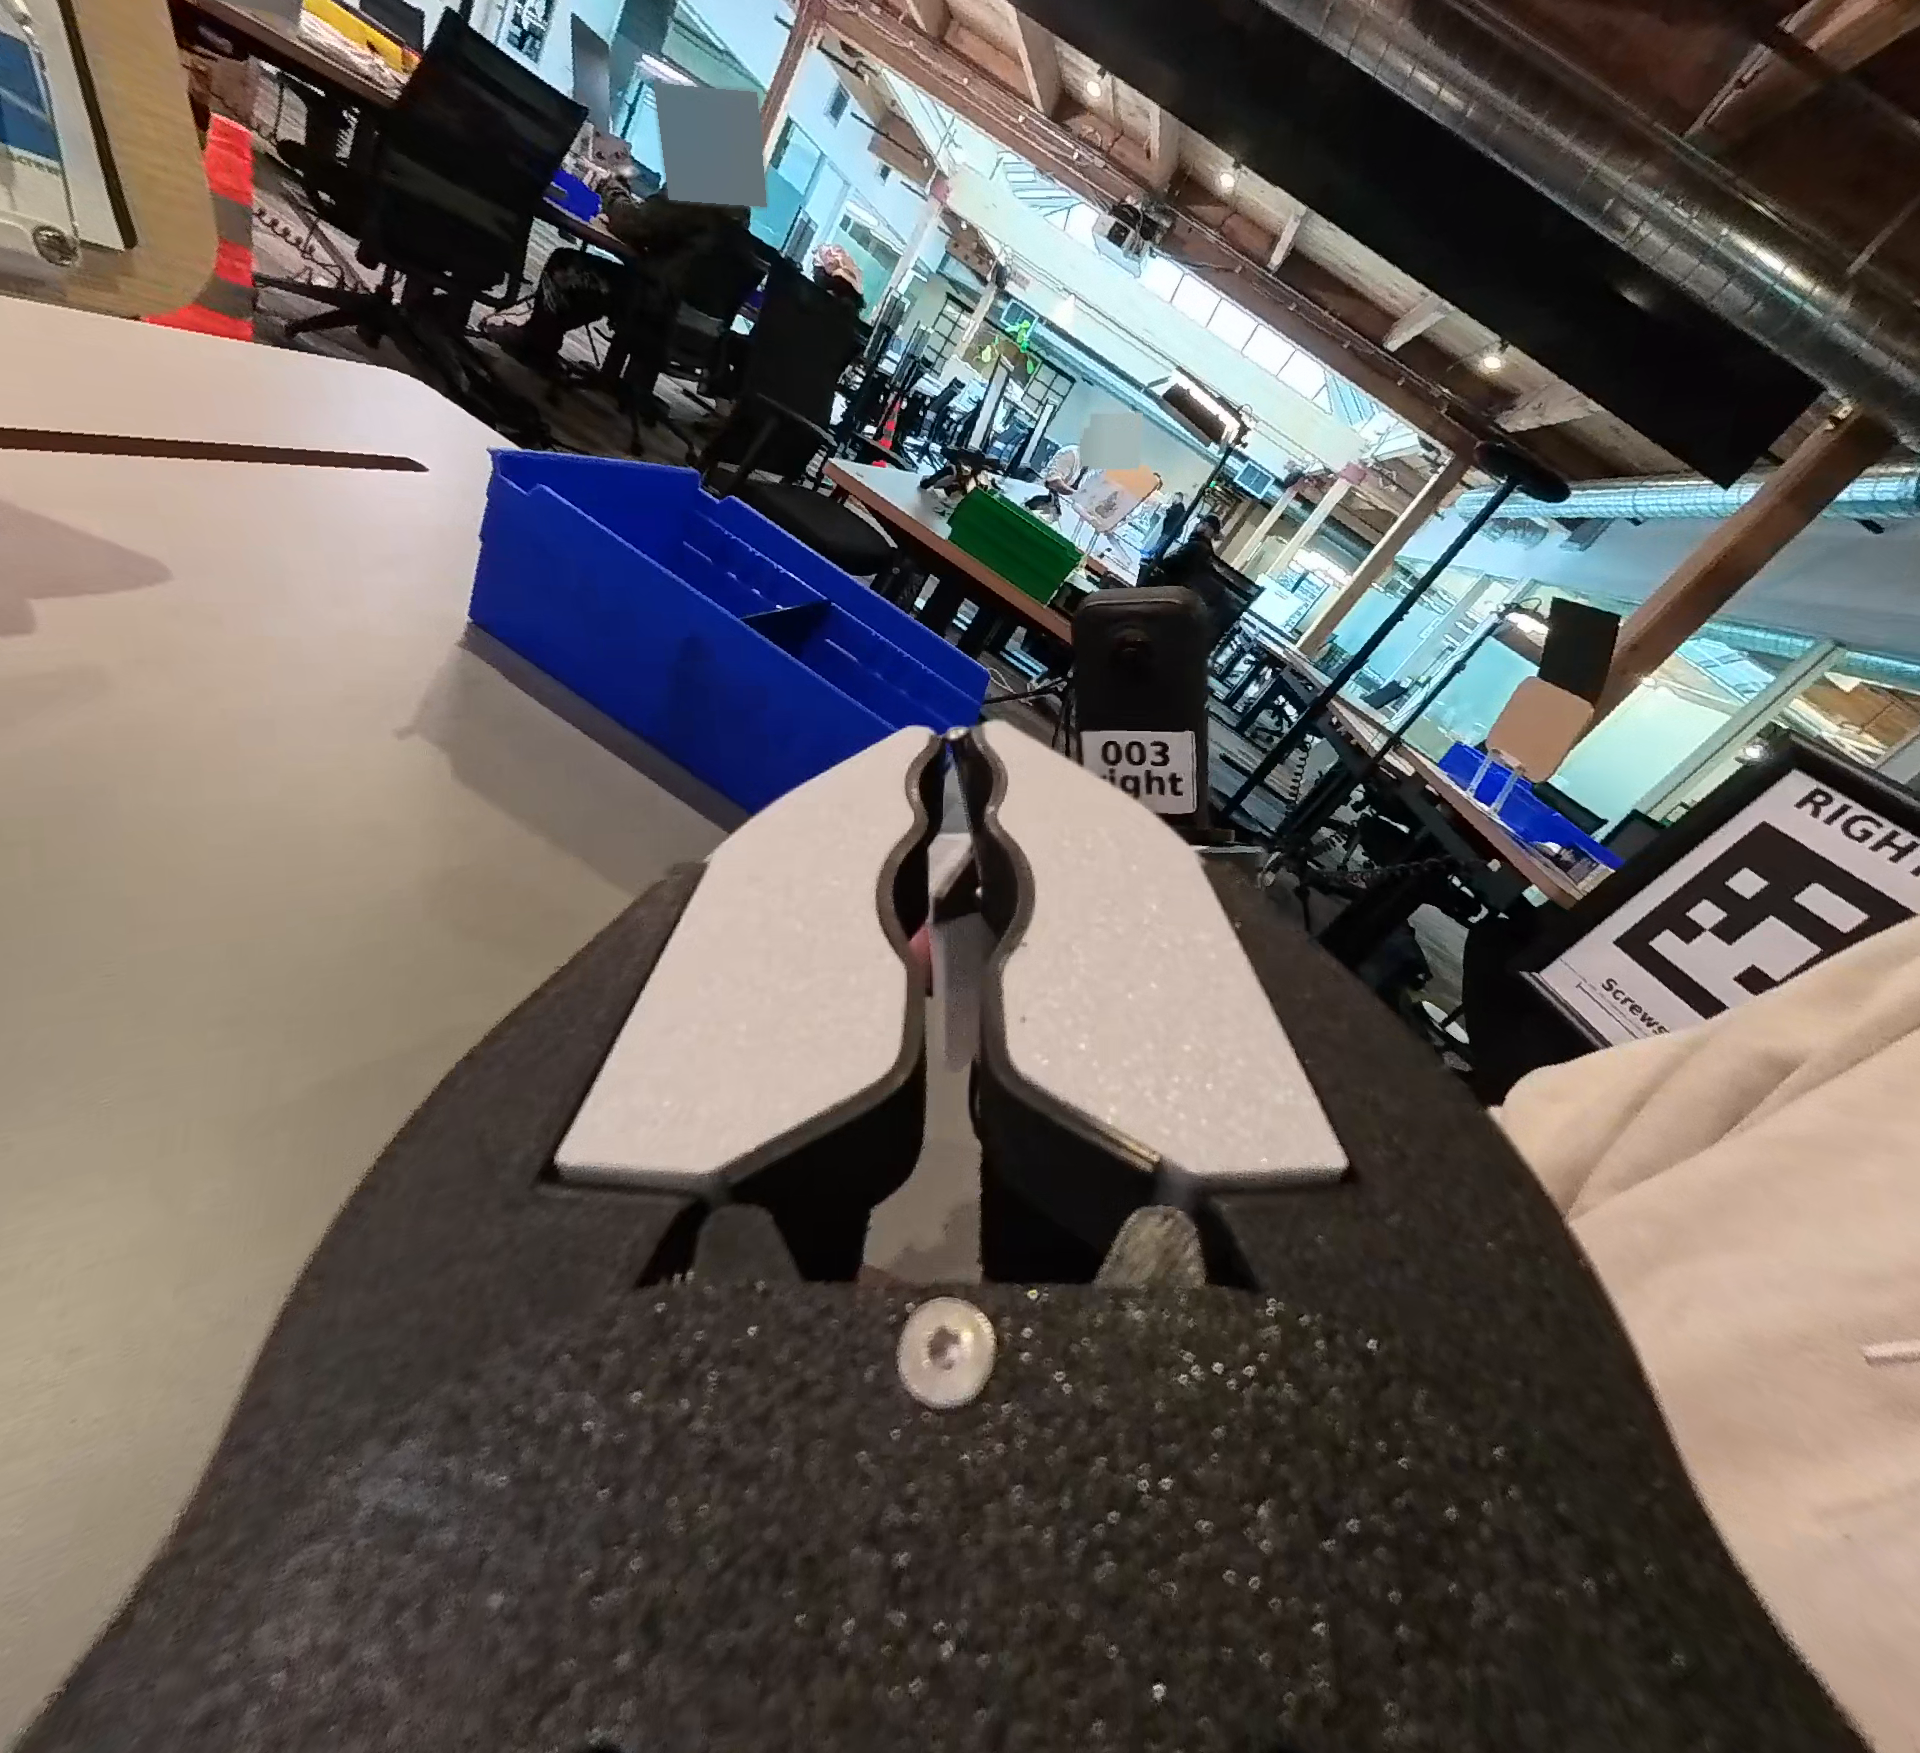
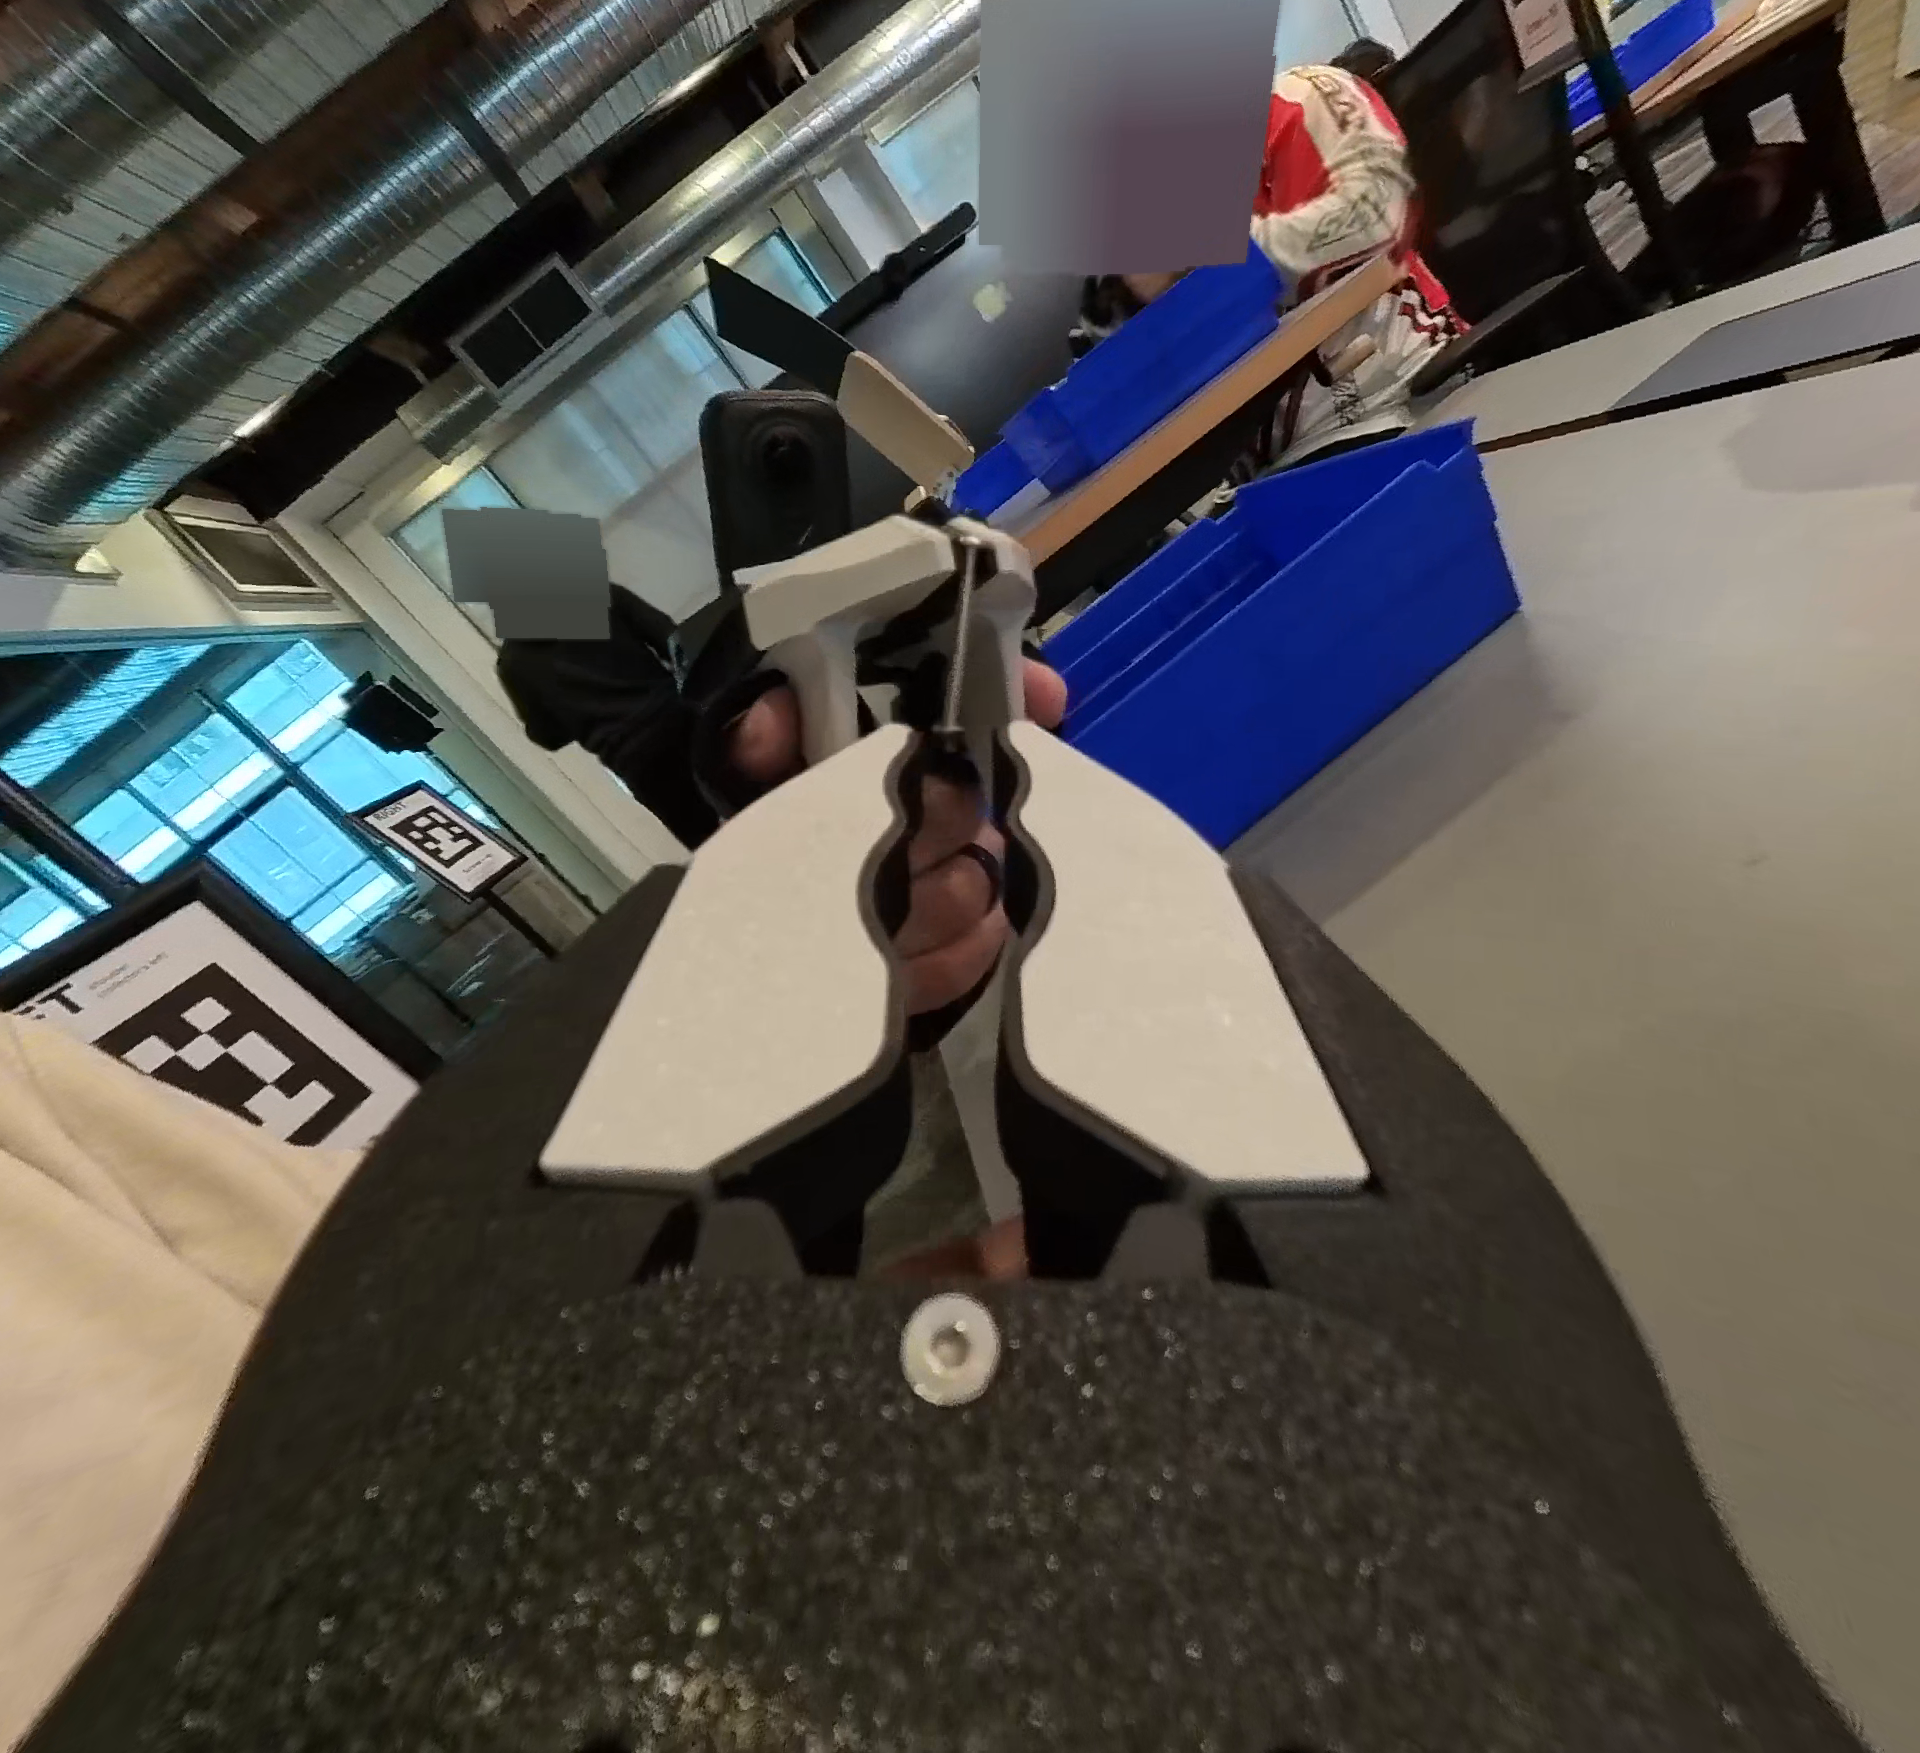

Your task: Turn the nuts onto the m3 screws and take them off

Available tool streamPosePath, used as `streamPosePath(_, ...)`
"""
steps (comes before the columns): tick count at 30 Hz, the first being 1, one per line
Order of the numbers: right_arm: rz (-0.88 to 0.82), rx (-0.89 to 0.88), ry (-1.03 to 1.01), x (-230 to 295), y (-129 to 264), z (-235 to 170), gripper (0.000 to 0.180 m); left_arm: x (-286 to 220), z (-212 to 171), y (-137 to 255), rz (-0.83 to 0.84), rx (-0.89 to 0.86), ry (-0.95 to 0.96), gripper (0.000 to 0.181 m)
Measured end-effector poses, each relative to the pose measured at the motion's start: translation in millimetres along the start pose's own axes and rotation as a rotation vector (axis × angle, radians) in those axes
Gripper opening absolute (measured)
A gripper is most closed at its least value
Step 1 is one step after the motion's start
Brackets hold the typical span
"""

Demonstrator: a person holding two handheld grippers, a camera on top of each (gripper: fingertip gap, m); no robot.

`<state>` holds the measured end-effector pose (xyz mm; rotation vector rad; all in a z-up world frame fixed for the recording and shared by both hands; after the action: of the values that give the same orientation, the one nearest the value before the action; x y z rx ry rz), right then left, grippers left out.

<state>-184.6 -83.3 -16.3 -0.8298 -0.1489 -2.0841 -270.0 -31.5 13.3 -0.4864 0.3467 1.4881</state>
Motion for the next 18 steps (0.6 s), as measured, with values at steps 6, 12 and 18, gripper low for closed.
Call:
streamPosePath(6,-0.009,0.033,0.046,2,3,-2,0.005,-4,-5,1,0.002,0.025,-0.024,0.003)
streamPosePath(12,-0.041,0.085,0.123,-3,19,7,0.005,-2,-16,11,0.002,0.092,-0.035,0.003)
streamPosePath(18,-0.041,0.138,0.175,-3,21,15,0.005,-3,-38,13,-0.022,0.171,-0.047,0.0)
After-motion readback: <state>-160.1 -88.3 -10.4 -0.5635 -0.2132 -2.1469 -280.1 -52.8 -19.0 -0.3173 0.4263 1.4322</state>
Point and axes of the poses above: each gripper's, where its closed fingertips meet, y back along the fingers, z out of its top, x = y × z across the jaws, the point moved 6 cm from there along y, back along the fingers, and after that the axes turned 1 degree about -y, right-handed, at the moved point
